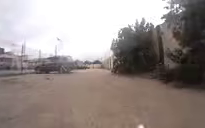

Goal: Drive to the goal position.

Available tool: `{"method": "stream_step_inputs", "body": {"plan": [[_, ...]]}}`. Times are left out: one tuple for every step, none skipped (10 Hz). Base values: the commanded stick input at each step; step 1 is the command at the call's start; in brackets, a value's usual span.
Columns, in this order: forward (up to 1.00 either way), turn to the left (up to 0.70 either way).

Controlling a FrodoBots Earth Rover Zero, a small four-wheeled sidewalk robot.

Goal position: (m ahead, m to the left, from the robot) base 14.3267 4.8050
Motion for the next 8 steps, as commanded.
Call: {"method": "stream_step_inputs", "body": {"plan": [[1.0, 0.0], [1.0, 0.0], [1.0, 0.0], [1.0, 0.0], [1.0, 0.0], [1.0, 0.0], [1.0, 0.0], [1.0, 0.0]]}}
